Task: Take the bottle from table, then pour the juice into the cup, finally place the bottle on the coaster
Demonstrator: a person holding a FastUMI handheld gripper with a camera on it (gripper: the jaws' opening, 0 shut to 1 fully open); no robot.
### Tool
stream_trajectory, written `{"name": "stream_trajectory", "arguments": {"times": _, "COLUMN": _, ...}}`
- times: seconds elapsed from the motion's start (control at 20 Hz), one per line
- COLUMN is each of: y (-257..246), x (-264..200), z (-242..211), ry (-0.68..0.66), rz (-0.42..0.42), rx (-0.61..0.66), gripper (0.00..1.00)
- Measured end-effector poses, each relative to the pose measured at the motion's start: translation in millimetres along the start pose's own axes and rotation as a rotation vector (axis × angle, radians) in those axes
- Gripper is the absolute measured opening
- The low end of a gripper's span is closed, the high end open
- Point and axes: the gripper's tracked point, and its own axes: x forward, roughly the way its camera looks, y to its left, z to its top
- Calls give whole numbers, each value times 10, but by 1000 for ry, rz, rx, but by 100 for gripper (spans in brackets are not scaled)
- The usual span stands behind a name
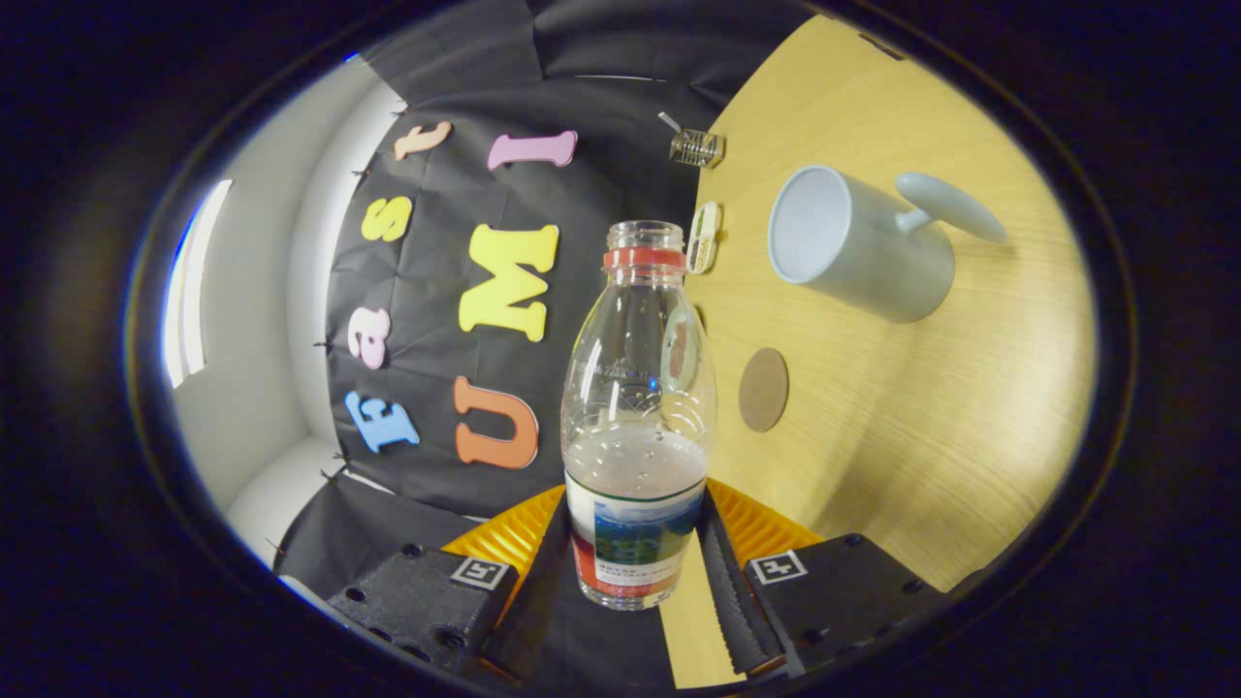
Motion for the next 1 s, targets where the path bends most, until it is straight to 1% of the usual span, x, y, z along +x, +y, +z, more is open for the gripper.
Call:
{"name": "stream_trajectory", "arguments": {"times": 0.1, "y": 16, "x": 25, "z": 55, "ry": -13, "rz": 4, "rx": 35, "gripper": 75}}
{"name": "stream_trajectory", "arguments": {"times": 0.3, "y": 76, "x": 124, "z": 129, "ry": -16, "rz": -4, "rx": 55, "gripper": 75}}
{"name": "stream_trajectory", "arguments": {"times": 1.0, "y": 184, "x": 242, "z": 175, "ry": -11, "rz": -2, "rx": 200, "gripper": 75}}
